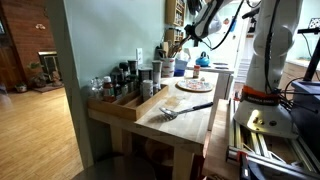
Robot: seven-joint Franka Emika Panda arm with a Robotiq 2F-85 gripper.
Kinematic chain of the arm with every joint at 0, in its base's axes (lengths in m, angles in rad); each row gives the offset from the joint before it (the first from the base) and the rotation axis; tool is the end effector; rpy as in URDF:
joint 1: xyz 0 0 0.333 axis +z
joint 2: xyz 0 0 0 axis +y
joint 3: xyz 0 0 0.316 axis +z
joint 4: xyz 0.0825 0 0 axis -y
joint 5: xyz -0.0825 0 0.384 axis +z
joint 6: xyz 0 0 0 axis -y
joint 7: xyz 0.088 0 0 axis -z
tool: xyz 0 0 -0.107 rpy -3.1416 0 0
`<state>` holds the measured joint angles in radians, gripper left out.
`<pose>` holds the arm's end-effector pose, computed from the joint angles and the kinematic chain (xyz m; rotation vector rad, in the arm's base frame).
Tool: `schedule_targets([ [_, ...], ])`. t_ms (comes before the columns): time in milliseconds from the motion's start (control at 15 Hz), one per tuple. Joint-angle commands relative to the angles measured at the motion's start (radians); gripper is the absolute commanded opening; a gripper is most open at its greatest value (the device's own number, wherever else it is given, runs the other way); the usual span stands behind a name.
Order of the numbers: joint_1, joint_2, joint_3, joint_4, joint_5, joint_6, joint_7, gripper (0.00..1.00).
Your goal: Put the wooden spoon in the utensil holder
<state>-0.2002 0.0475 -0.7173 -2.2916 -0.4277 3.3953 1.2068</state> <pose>0.3800 -0.4129 0.4589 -1.8665 1.9806 -1.5683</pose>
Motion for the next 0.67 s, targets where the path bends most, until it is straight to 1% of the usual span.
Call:
schedule_targets([
  [0, 0.027, 0.048, -0.058, 0.06, 0.06, 0.046, -0.095, 0.05],
  [67, -0.067, 0.051, 0.047, 0.065, 0.198, 0.05, -0.236, 0.05],
  [133, -0.079, 0.064, 0.051, 0.074, 0.244, 0.073, -0.285, 0.05],
  [200, 0.028, 0.079, -0.068, 0.076, 0.244, 0.121, -0.296, 0.05],
  [267, 0.042, 0.074, -0.068, 0.062, 0.298, 0.172, -0.366, 0.05],
  [333, 0.074, 0.069, -0.08, 0.042, 0.346, 0.236, -0.43, 0.05],
  [467, 0.132, 0.033, -0.062, -0.017, 0.421, 0.384, -0.555, 0.05],
  [533, 0.042, -0.016, 0.083, -0.052, 0.427, 0.434, -0.614, 0.05],
  [600, 0.054, -0.037, 0.118, -0.08, 0.43, 0.49, -0.656, 0.05],
])
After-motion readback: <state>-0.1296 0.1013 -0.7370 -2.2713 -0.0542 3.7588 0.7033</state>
